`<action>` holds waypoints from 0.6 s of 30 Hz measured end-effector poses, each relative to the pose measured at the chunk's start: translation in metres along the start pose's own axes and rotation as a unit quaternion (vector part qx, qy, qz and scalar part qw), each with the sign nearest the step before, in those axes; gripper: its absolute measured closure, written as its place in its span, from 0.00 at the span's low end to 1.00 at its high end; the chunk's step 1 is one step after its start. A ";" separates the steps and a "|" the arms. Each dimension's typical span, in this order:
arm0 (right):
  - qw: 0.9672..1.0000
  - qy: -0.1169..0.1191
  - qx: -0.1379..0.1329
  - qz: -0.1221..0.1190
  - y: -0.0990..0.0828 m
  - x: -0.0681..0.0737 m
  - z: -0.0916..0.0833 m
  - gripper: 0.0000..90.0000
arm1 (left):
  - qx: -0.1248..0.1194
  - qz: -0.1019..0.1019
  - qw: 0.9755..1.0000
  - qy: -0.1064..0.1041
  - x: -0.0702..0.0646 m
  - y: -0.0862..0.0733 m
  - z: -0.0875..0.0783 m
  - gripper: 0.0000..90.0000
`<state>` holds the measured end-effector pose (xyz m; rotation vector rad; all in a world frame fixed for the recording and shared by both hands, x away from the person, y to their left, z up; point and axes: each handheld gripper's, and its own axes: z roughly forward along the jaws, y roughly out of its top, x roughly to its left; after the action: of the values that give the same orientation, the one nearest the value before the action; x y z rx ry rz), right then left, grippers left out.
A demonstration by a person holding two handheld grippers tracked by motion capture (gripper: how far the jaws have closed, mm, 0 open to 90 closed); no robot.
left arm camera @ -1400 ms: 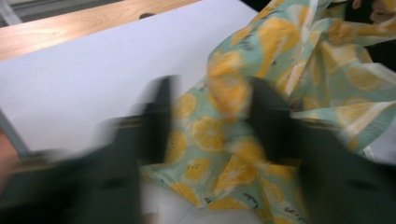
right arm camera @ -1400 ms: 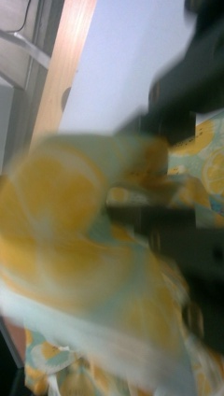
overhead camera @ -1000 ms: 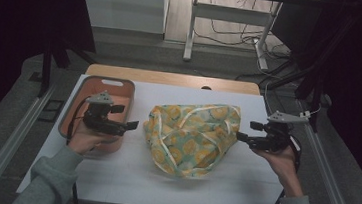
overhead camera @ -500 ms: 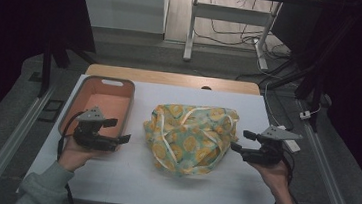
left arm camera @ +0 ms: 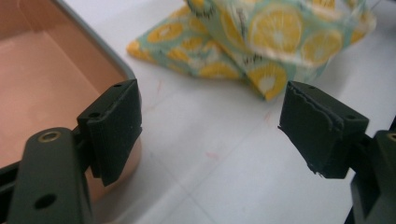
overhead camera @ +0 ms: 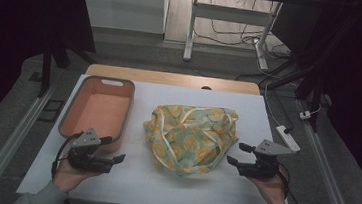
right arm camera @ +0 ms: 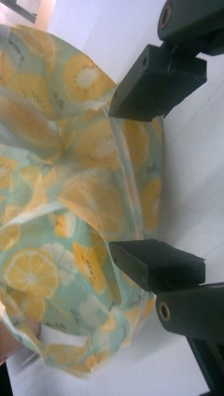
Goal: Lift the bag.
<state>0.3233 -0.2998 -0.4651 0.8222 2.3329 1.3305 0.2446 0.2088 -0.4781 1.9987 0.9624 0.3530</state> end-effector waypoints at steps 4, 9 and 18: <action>1.000 0.009 -0.002 -0.003 -0.003 0.005 0.000 0.34 | 0.005 -0.002 1.000 0.001 -0.001 -0.007 -0.001 0.24; 1.000 0.010 0.004 -0.012 -0.006 0.009 0.004 0.35 | 0.003 -0.004 1.000 0.000 -0.001 -0.007 0.000 0.24; 1.000 0.007 0.004 -0.008 -0.009 0.005 0.004 0.35 | 0.006 -0.009 1.000 -0.004 0.002 -0.009 0.000 0.24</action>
<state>0.3184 -0.2977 -0.4747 0.7974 2.3513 1.3247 0.2420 0.2128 -0.4854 1.9996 0.9792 0.3307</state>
